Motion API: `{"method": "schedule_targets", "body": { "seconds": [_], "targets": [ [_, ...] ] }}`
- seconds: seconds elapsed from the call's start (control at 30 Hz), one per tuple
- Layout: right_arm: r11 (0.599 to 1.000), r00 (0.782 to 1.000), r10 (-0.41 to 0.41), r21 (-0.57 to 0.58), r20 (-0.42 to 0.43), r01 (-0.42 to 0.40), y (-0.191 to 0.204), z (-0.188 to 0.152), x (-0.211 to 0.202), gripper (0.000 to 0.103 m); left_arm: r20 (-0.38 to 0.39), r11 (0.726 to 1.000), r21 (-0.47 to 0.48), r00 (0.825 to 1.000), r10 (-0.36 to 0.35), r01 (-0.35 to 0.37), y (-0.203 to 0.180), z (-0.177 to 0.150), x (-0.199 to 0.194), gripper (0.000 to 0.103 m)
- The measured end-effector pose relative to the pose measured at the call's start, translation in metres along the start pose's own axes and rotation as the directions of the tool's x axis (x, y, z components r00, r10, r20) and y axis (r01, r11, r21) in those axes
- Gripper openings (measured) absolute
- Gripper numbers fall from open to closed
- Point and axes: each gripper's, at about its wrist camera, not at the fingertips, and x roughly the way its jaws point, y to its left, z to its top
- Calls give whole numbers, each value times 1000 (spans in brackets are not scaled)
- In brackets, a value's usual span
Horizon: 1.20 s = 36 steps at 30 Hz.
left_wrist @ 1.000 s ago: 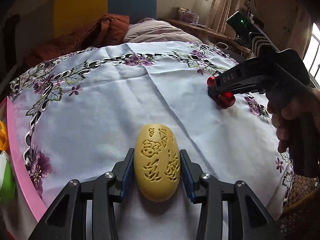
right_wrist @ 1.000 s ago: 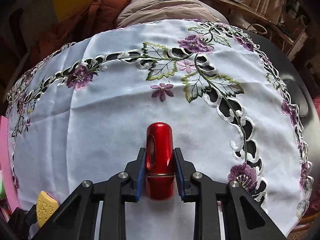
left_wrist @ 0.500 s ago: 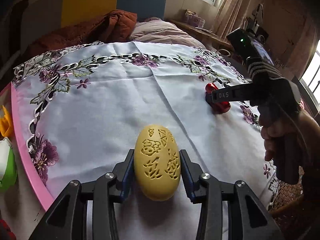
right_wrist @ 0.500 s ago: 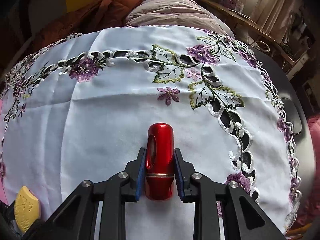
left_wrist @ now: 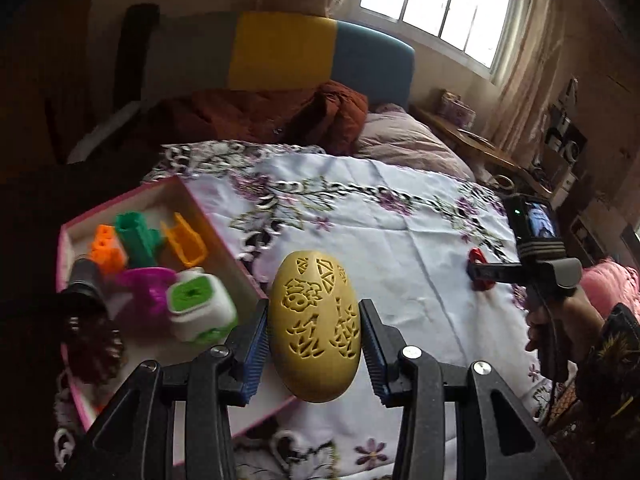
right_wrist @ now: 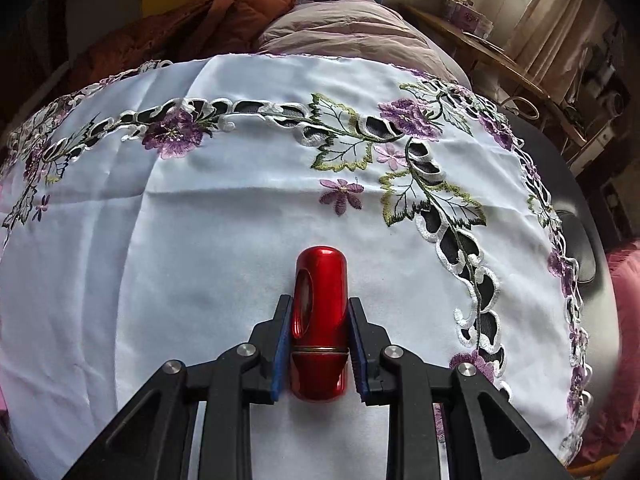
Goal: Organize rigid objects
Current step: 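Carry the yellow oval into the tray and open the left tool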
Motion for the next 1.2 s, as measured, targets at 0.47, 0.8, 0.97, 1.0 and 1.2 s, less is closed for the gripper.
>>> {"method": "schedule_targets", "body": {
  "seconds": [0.47,0.8,0.97,1.0,1.2],
  "targets": [
    [999,999,-34,-40,19,35,6,-2,-1,26,-37,971,-155,984,177,-180,78,-35,-29,43],
    [997,999,-46,-52,24,48,8,-4,-2,26,-70,967,-199,987,145,-157,88,-41,-23,43],
    [997,999,-49,-57,24,50,9,-4,-2,26,-100,967,-208,986,131,-150,89,-45,-14,43],
    [997,998,-50,-59,24,51,9,-4,-3,26,-106,966,-213,986,128,-148,90,-46,-12,43],
    [997,999,-46,-62,21,48,10,-3,-3,26,-148,961,-238,983,106,-140,97,-48,4,43]
  ]
}}
